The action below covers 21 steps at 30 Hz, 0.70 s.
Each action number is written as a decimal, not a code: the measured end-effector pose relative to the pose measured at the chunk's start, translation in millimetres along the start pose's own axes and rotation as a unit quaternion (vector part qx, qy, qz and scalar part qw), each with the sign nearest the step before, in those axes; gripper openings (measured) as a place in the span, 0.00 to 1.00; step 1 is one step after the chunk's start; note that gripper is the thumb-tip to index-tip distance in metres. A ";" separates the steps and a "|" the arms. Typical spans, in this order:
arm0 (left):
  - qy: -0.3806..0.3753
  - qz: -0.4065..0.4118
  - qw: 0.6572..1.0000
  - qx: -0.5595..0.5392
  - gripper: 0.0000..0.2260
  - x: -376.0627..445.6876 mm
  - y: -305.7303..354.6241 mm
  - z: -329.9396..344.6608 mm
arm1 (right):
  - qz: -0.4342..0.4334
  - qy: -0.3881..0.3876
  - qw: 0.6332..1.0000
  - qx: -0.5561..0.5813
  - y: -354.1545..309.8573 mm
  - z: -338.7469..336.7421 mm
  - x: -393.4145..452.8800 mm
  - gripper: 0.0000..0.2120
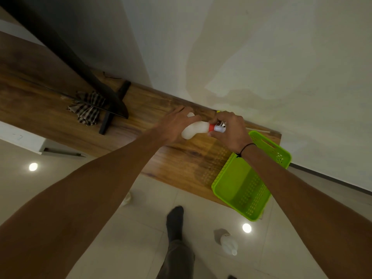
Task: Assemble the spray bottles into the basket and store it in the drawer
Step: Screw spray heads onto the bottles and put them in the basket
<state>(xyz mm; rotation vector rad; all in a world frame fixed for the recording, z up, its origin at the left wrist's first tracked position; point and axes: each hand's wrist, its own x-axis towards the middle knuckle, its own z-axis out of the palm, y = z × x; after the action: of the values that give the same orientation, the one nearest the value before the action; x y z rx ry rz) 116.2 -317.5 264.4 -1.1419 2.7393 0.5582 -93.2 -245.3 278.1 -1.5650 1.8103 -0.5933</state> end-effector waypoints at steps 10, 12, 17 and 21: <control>0.118 0.042 0.985 0.117 0.30 -7.4 9.5 5.9 | 0.203 -0.067 0.950 0.227 10.8 -8.2 -4.9 0.18; 0.146 0.063 0.977 0.141 0.26 -6.8 16.6 9.1 | 0.250 -0.078 0.932 0.251 9.1 -5.0 -4.1 0.19; 0.183 0.053 0.964 0.186 0.32 0.3 30.1 15.0 | 0.272 -0.069 0.920 0.274 -3.6 -8.5 -1.5 0.26; 0.197 0.044 0.960 0.192 0.32 2.2 26.7 15.8 | 0.265 -0.098 0.891 0.355 -3.0 -16.1 -8.1 0.21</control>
<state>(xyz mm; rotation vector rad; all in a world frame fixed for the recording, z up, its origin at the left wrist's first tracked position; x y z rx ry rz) 95.3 -295.7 257.0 -1.1303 3.0416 -0.2220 -102.4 -239.3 292.7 -0.5813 1.5143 -0.6885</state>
